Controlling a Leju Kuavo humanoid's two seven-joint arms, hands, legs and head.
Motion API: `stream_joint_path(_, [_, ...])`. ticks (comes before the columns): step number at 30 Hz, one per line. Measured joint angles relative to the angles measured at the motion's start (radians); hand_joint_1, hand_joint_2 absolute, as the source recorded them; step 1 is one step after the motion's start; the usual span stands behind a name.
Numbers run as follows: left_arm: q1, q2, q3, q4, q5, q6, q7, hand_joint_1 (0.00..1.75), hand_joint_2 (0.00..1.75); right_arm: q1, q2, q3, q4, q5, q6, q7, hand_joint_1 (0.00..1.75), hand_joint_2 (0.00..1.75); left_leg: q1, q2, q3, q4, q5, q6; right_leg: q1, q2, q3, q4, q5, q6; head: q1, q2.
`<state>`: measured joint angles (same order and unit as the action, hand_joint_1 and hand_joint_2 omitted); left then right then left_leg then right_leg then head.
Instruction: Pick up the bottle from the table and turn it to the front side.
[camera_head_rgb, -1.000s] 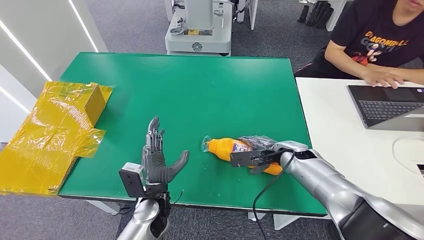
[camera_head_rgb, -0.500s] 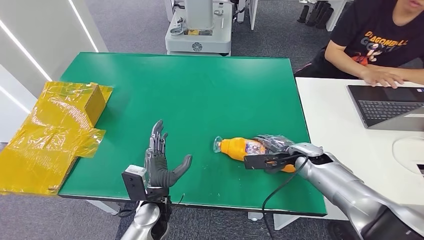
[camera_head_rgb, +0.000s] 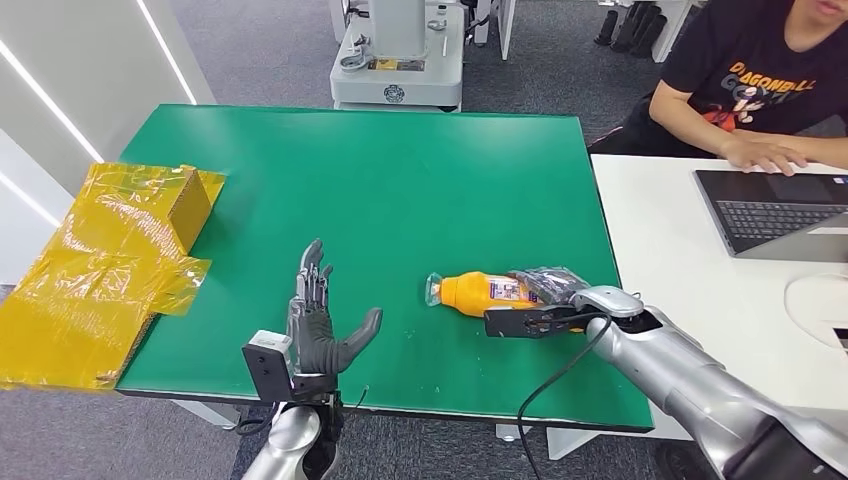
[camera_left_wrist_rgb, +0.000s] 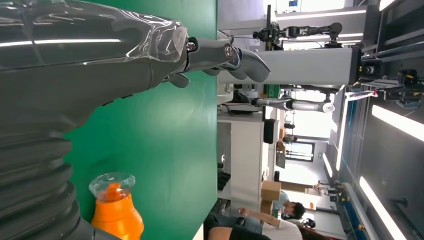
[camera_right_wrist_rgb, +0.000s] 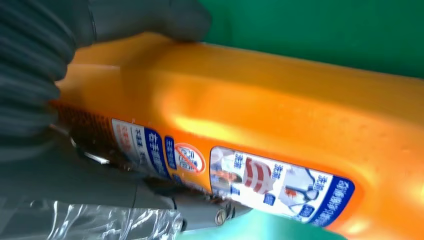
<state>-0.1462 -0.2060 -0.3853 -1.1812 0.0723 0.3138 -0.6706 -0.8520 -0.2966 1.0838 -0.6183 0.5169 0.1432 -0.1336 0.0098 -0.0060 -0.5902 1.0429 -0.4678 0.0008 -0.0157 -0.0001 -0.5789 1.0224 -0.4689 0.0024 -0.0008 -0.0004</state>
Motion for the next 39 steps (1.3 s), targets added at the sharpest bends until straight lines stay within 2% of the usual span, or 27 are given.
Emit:
stream_joint_path(13, [-0.003,0.001,0.000,0.000,0.039,0.030,-0.013,0.00,1.75,0.017,0.037,-0.058,0.015,0.003,-0.062,-0.011,1.75,1.75,0.000,0.000,0.000,0.000,0.000,0.000,0.000,0.000,0.000,0.000,0.000,0.000,0.000,0.000])
stream_joint_path(17, [-0.003,0.001,0.000,0.000,0.042,0.034,-0.013,0.00,1.75,0.041,0.057,-0.093,0.015,-0.009,-0.160,-0.026,1.75,1.75,0.000,0.000,-0.001,0.000,0.000,0.000,0.000,0.000,-0.001,0.000,0.000,0.000,0.000,0.000])
stream_joint_path(21, [-0.006,0.000,0.000,0.000,0.043,0.043,-0.013,0.00,1.75,0.073,0.090,-0.158,0.008,-0.041,-0.332,-0.053,1.75,1.75,0.000,0.000,-0.001,0.000,0.000,0.000,0.000,0.000,-0.002,0.000,0.000,0.000,0.000,0.000])
stream_joint_path(24, [-0.015,0.000,0.000,0.000,0.043,0.045,-0.012,0.00,1.75,0.098,0.114,-0.215,-0.010,-0.070,-0.450,-0.098,1.75,1.75,0.000,0.000,-0.001,0.000,0.000,0.000,0.000,0.000,-0.002,0.000,0.000,0.000,0.000,0.000])
stream_joint_path(29, [-0.032,0.000,0.000,0.001,0.068,0.039,-0.009,0.00,1.75,0.144,0.131,-0.294,-0.061,-0.097,-0.576,-0.186,1.75,1.75,0.000,0.000,-0.002,0.000,0.000,0.000,0.000,0.000,-0.002,0.000,0.000,0.000,0.000,0.000])
stream_joint_path(34, [-0.050,0.005,0.000,0.012,0.102,0.021,-0.012,0.00,1.75,0.205,0.148,-0.349,-0.132,-0.158,-0.700,-0.330,1.75,1.75,0.000,0.000,-0.002,0.000,0.000,0.000,0.000,0.000,-0.002,0.000,0.000,0.000,0.000,0.000])
stream_joint_path(39, [-0.069,0.008,0.000,0.026,0.111,-0.006,-0.010,0.00,1.75,0.232,0.191,-0.375,-0.186,-0.215,-0.751,-0.472,1.75,1.75,0.000,0.001,-0.002,0.000,0.000,0.000,0.000,0.001,-0.003,0.000,0.000,0.000,0.000,0.000])
